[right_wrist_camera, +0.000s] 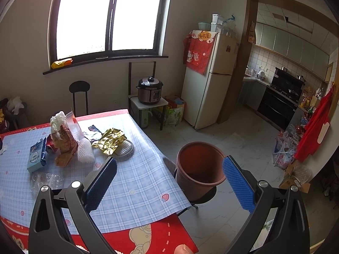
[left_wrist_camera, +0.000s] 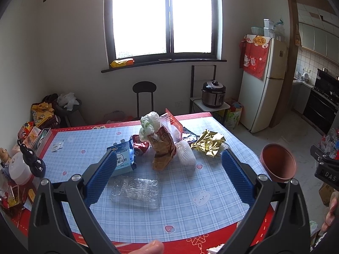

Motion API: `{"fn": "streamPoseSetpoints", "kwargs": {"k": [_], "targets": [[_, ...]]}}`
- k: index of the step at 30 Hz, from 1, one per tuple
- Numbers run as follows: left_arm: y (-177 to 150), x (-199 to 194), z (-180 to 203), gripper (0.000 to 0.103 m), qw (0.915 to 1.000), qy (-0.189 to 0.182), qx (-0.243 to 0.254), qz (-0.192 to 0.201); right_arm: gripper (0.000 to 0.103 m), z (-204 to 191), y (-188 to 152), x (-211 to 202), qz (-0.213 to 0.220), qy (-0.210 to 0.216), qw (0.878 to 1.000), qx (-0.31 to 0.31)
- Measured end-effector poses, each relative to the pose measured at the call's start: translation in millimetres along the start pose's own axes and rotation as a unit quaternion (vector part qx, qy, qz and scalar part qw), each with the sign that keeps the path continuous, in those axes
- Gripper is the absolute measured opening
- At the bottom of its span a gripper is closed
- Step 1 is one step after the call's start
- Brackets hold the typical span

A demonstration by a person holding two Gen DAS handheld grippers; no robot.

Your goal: Collect trash

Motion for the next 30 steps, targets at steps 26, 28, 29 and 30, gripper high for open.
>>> {"fn": "streamPoseSetpoints", "kwargs": {"k": [26, 28, 29, 30], "targets": [[-68.6, -6.9, -21.7, 0.098, 0.9845, 0.126, -0.110, -0.053, 0.098, 0.3, -15.1, 102.0, -0.048, 0.212, 0.974, -0.063], [-85.3, -3.4, -34.0, 0.098, 0.9797, 0.134, -0.122, -0.086, 0.098, -12.1, -19.5, 108.0, -0.051, 0.230, 0.969, -0.070], [-92.2, -3.6, -40.1, 0.098, 0.9778, 0.141, -0.125, -0.092, 0.098, -19.4, -21.9, 110.7, -0.051, 0.236, 0.968, -0.067], [-99.4, -3.1, -48.0, 0.098, 0.9755, 0.151, -0.125, -0.100, 0.098, -24.3, -23.9, 112.9, -0.053, 0.244, 0.966, -0.060]]}}
Point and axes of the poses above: each gripper's, at about its wrist camera, not at the fingertips, and x roughly the way its jaws point, z to its right, y to its top, the point moved 7 cm from there along x, roughly the way its jaws point, and after that the axes turned 10 degrees about z, right-handed, at the moved point
